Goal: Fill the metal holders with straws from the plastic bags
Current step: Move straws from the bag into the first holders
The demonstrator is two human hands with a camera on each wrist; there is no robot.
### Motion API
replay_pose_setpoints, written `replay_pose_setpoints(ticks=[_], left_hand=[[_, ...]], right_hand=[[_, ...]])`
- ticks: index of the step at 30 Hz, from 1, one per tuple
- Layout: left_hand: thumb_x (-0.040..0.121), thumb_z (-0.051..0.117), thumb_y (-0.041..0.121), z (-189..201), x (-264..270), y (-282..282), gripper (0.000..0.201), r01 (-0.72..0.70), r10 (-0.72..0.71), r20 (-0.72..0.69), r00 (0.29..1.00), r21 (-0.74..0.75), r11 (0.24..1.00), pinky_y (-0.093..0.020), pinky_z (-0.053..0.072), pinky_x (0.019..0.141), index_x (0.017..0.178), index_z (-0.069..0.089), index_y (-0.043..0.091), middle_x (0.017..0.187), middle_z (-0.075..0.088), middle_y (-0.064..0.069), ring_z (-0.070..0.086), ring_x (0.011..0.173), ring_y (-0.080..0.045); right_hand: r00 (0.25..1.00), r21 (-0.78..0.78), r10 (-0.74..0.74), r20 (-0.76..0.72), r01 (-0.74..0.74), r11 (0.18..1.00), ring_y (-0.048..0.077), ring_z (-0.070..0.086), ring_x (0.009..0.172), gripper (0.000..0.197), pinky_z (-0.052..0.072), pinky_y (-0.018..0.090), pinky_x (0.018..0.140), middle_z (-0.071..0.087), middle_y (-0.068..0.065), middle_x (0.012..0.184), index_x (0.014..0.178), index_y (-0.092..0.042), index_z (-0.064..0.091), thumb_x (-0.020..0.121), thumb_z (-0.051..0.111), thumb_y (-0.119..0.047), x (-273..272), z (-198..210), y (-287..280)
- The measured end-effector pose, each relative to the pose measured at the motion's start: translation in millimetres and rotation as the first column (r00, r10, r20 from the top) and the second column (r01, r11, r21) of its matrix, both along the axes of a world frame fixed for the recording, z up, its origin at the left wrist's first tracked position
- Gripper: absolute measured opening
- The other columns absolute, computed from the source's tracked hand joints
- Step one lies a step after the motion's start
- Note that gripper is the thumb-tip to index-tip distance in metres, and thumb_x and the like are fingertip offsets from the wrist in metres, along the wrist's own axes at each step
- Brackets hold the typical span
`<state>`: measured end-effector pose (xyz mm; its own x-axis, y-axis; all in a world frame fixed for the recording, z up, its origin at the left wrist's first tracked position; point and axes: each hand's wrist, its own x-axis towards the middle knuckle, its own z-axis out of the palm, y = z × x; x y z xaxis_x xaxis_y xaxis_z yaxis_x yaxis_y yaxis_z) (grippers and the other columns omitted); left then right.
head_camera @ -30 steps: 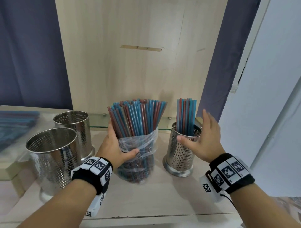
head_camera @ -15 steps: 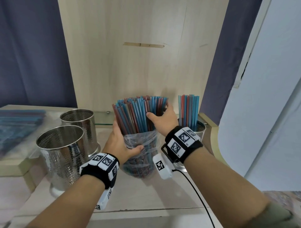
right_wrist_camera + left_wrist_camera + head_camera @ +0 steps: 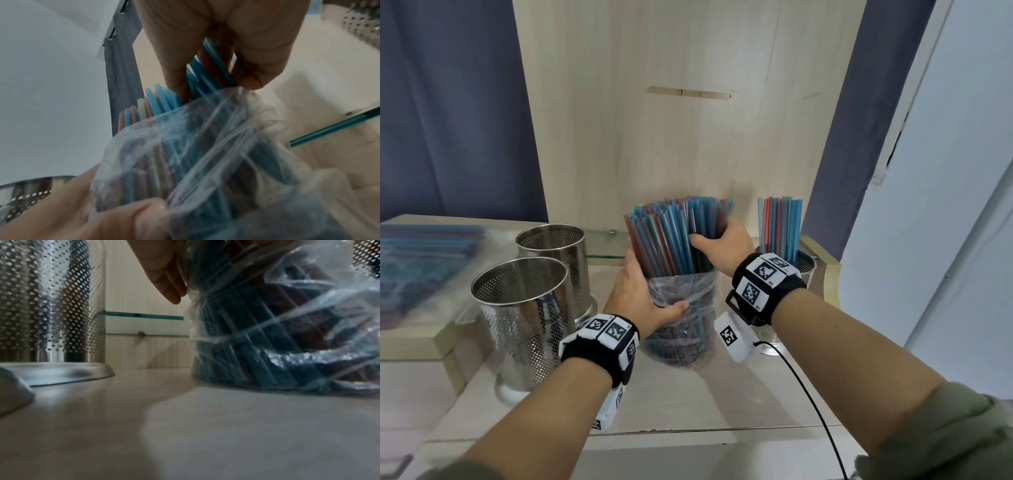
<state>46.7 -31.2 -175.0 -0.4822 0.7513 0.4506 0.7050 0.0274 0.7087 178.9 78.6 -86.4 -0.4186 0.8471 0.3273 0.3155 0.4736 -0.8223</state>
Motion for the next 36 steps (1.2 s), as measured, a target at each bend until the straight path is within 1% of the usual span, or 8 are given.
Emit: replay_pose_setpoints(ticks=[5, 10, 16, 20, 24, 27, 32, 36], left_hand=[[0.057, 0.090, 0.045, 1.0, 1.6, 0.0, 0.132, -0.005, 0.005, -0.003, 1.000, -0.006, 1.000, -0.037, 0.043, 0.105, 0.150, -0.002, 0.031, 0.138, 0.047, -0.005, 0.049, 0.126, -0.021], [0.054, 0.090, 0.048, -0.9, 0.1, 1.8, 0.133, -0.014, 0.014, 0.012, 1.000, -0.015, 1.000, -0.042, 0.043, 0.107, 0.150, -0.001, 0.031, 0.140, 0.047, -0.005, 0.048, 0.128, -0.022], [0.056, 0.089, 0.048, -0.8, 1.0, 0.8, 0.137, -0.022, 0.022, 0.008, 1.000, -0.016, 1.000, -0.041, 0.041, 0.109, 0.151, -0.008, 0.033, 0.143, 0.045, -0.005, 0.046, 0.130, -0.022], [0.056, 0.089, 0.047, 0.5, 0.9, 0.4, 0.135, -0.022, 0.023, 0.010, 1.000, -0.022, 1.000, -0.043, 0.041, 0.109, 0.149, -0.009, 0.037, 0.144, 0.045, -0.005, 0.046, 0.130, -0.023], [0.055, 0.090, 0.047, 0.6, 0.5, 0.0, 0.135, -0.019, 0.020, 0.023, 1.000, -0.019, 1.000, -0.046, 0.042, 0.109, 0.149, -0.007, 0.039, 0.143, 0.045, -0.004, 0.047, 0.130, -0.023], [0.054, 0.090, 0.047, -0.3, 0.2, 0.5, 0.137, -0.021, 0.022, 0.029, 0.999, -0.028, 0.999, -0.048, 0.042, 0.108, 0.150, -0.007, 0.038, 0.143, 0.046, -0.004, 0.047, 0.130, -0.023], [0.056, 0.090, 0.044, 0.8, 0.7, 0.0, 0.134, -0.021, 0.022, 0.024, 0.999, -0.034, 0.999, -0.042, 0.041, 0.108, 0.150, -0.005, 0.033, 0.142, 0.047, -0.005, 0.048, 0.129, -0.023], [0.056, 0.090, 0.043, 1.7, 1.1, 0.0, 0.132, -0.011, 0.012, 0.031, 0.999, -0.024, 1.000, -0.042, 0.040, 0.109, 0.150, -0.002, 0.033, 0.142, 0.046, -0.003, 0.047, 0.130, -0.022]], right_hand=[[0.999, 0.008, -0.053, -0.010, 0.054, 0.999, 0.023, 0.064, 0.074, 0.024, 0.054, 0.029, 0.063, 0.070, 0.011, 0.084, 0.097, -0.001, 0.069, 0.088, 0.070, -0.023, 2.7, 2.2, -4.2], [0.992, 0.005, -0.119, -0.029, 0.119, 0.993, 0.011, 0.044, 0.050, 0.035, 0.029, 0.015, 0.038, 0.047, -0.002, 0.057, 0.062, -0.016, 0.045, 0.090, 0.065, -0.020, 0.4, 1.7, -4.2], [0.987, 0.026, -0.119, -0.109, 0.122, 0.992, 0.014, 0.053, 0.058, 0.018, 0.037, 0.020, 0.046, 0.054, -0.002, 0.065, 0.087, -0.005, 0.062, 0.092, 0.064, -0.023, -2.2, 12.6, -1.8], [0.970, 0.029, -0.138, -0.199, 0.146, 0.989, 0.016, 0.053, 0.059, 0.020, 0.046, 0.027, 0.054, 0.056, 0.004, 0.069, 0.077, -0.010, 0.055, 0.094, 0.061, -0.020, -0.8, 23.6, 1.3], [0.936, 0.062, -0.116, -0.333, 0.144, 0.988, 0.014, 0.059, 0.072, 0.015, 0.046, 0.020, 0.061, 0.067, 0.007, 0.087, 0.101, -0.004, 0.063, 0.092, 0.059, -0.014, 2.4, 38.7, 6.6], [0.885, 0.052, -0.083, -0.458, 0.120, 0.991, 0.012, 0.062, 0.067, 0.006, 0.053, 0.022, 0.063, 0.064, 0.003, 0.078, 0.097, -0.008, 0.059, 0.092, 0.057, -0.010, 10.6, 58.2, 11.5], [0.761, 0.000, -0.036, -0.647, 0.047, 0.999, 0.016, 0.061, 0.064, 0.014, 0.057, 0.043, 0.073, 0.061, 0.000, 0.067, 0.081, -0.016, 0.056, 0.091, 0.056, -0.005, 39.1, 101.8, 26.1], [0.674, 0.013, 0.012, -0.739, -0.005, 1.000, 0.017, 0.061, 0.060, 0.019, 0.054, 0.037, 0.064, 0.059, 0.001, 0.064, 0.079, -0.013, 0.054, 0.093, 0.055, -0.001, 76.8, 135.3, 35.0]])
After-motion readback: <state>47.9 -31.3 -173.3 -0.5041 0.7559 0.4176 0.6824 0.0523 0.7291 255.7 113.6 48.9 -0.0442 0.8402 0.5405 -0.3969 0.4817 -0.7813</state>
